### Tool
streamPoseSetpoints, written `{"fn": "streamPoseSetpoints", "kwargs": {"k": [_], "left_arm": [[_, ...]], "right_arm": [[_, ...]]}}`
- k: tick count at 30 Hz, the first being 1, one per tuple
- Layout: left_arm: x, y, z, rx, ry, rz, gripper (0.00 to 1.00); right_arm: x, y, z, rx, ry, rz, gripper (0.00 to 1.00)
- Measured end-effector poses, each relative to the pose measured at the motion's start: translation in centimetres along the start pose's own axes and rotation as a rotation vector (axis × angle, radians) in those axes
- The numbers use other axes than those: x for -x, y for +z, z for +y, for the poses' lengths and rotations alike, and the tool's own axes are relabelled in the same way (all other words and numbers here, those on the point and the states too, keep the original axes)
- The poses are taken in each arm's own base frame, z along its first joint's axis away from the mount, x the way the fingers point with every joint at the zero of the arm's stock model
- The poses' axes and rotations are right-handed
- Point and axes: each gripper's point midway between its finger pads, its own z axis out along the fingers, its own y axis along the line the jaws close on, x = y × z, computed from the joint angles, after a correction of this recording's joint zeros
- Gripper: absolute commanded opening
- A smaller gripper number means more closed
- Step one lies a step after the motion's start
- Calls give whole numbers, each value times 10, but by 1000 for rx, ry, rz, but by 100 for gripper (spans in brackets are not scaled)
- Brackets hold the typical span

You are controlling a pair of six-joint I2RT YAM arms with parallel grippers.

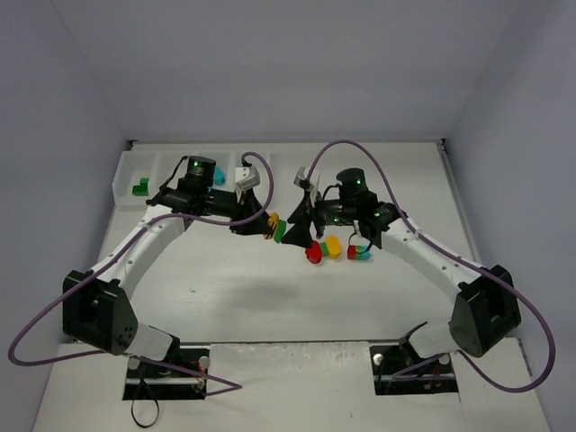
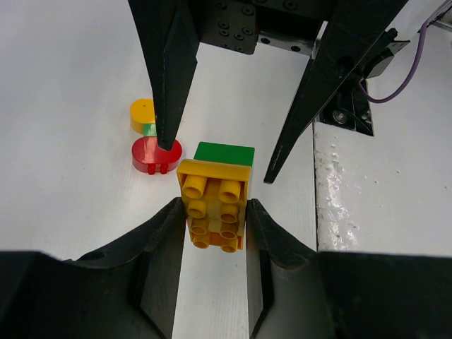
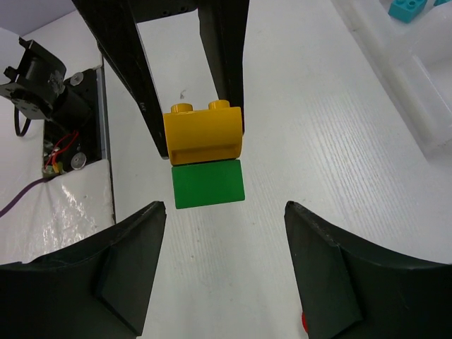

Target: Sort the legos into containers by color

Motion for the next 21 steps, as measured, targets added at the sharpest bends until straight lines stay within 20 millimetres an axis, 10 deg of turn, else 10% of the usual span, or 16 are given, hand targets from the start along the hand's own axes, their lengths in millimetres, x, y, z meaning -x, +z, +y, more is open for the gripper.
{"fn": "streamPoseSetpoints", "kwargs": {"k": [10,21], "left_arm": [[2,3,-2,-11,13,8,12],[-1,6,-1,-9,7,16,11]], "right_arm": [[3,6,6,27,-11,3,64],[2,6,5,25,-10,5,36]]}}
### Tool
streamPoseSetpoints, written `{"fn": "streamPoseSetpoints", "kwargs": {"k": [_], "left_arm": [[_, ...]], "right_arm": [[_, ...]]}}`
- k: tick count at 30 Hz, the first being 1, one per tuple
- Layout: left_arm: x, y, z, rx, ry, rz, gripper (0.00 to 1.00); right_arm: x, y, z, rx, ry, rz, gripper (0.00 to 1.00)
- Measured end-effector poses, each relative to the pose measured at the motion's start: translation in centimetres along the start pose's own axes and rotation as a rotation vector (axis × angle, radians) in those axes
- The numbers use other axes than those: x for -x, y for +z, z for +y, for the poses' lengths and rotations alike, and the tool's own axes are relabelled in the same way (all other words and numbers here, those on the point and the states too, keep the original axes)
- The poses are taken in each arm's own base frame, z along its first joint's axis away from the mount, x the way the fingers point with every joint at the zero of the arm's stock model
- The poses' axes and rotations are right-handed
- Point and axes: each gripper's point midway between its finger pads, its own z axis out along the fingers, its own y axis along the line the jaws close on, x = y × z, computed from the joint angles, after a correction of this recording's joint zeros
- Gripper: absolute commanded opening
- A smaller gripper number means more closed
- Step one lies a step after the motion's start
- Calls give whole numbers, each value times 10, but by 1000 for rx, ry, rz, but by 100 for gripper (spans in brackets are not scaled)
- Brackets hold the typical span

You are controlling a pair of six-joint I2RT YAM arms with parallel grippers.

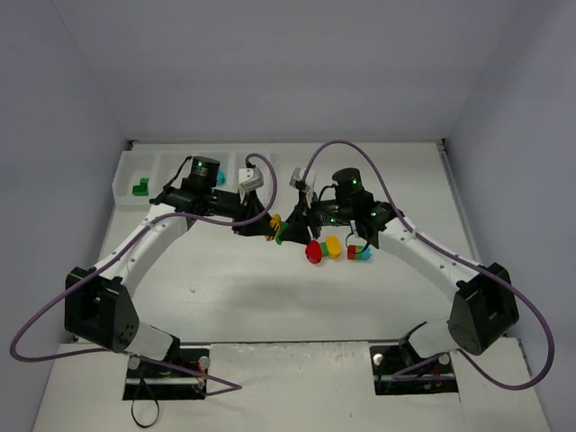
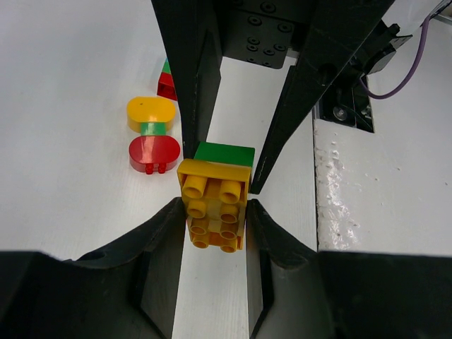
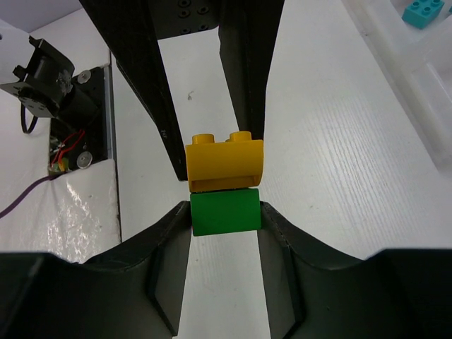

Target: Sort the legos into containers by color

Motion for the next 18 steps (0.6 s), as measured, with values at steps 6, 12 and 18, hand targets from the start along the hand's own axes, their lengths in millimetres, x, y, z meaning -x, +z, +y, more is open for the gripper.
{"fn": "streamPoseSetpoints", "kwargs": {"k": [6,12,18], "left_arm": [[-1,1,0,-1,0,4,11],[-1,2,0,-2,7,5,9],[-2,-1,1,3,15,8,5]], "right_arm": [[-2,0,1,3,7,6,33],[-2,1,2,5,10,9,0],[-3,1,2,5,8,9,0]]}}
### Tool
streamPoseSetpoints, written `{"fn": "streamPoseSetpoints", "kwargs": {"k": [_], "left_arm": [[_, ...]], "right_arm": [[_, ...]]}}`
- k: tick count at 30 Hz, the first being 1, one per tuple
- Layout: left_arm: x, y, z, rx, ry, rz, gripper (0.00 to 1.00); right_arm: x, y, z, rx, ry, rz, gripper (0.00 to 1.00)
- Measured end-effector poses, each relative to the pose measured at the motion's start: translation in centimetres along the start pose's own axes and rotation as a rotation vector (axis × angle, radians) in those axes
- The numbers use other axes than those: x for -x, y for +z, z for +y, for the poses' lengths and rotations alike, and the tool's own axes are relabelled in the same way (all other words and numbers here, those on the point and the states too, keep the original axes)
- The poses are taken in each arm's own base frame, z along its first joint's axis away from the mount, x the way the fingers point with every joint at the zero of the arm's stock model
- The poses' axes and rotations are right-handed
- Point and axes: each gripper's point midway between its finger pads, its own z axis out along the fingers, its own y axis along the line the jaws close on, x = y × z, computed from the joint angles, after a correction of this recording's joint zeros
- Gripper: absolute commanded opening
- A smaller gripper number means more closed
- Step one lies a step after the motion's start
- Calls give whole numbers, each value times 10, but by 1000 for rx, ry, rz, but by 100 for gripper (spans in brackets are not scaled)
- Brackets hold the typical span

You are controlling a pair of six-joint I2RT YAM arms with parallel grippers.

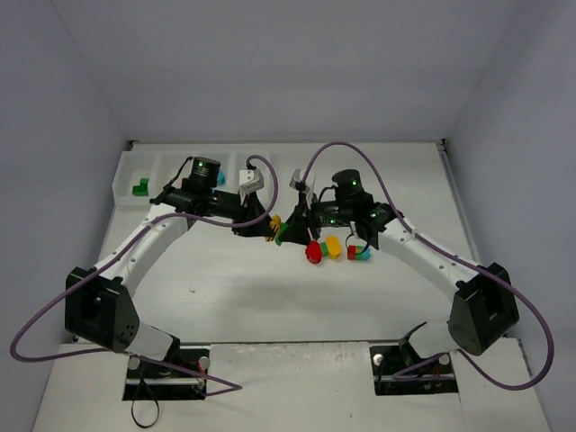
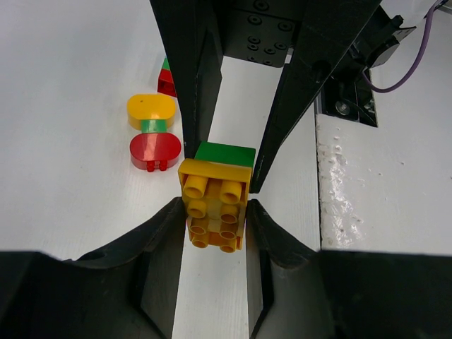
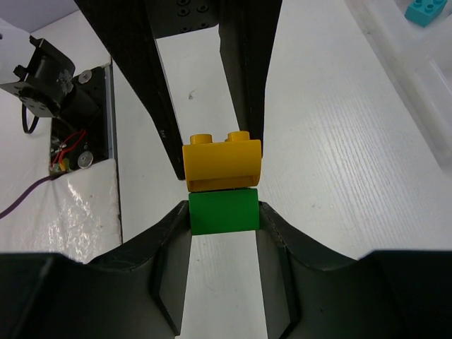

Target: Sort the legos into containers by color

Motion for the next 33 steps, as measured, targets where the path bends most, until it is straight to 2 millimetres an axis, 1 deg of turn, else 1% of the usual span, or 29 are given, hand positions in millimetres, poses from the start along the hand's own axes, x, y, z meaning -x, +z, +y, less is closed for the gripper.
{"fn": "streamPoseSetpoints", "kwargs": {"k": [9,10,13,15,16,19,21,22,24,26,27,30,32,33], "left_arm": [[-6,-10,6,6,-13,-1,5],[-6,-13,10,19,-21,-2,4],[-3,-30,24,73,-27,-20,4],[-2,-37,30,98,-26,-28,4],[-2,-39,32,104,-25,-30,4],[-4,-40,35,115,-33,-25,4],[-5,-39,43,146,-53,-17,5],[-6,-39,51,177,-64,-10,4],[-8,-40,73,268,-93,4,4],[-10,-45,105,400,-128,25,5],[-9,-49,122,469,-148,32,8],[-3,-63,173,671,-187,42,10],[0,-70,203,772,-206,44,10],[1,-73,215,809,-210,41,16]], "right_arm": [[-6,4,-5,3,-34,-36,0],[-11,2,-6,-5,-24,-25,0],[-36,-5,-15,-35,44,22,0],[-49,-9,-19,-49,84,47,0],[-53,-12,-22,-61,100,55,0],[-53,-14,-24,-69,104,55,0],[-53,-14,-24,-70,105,55,0],[-53,-14,-24,-72,105,56,0],[-53,-14,-25,-76,107,56,0],[-53,-14,-25,-79,112,56,0],[-53,-14,-25,-82,112,55,0],[-50,-16,-24,-86,112,49,0],[-48,-17,-22,-86,114,43,0],[-47,-18,-21,-87,114,41,0]]}}
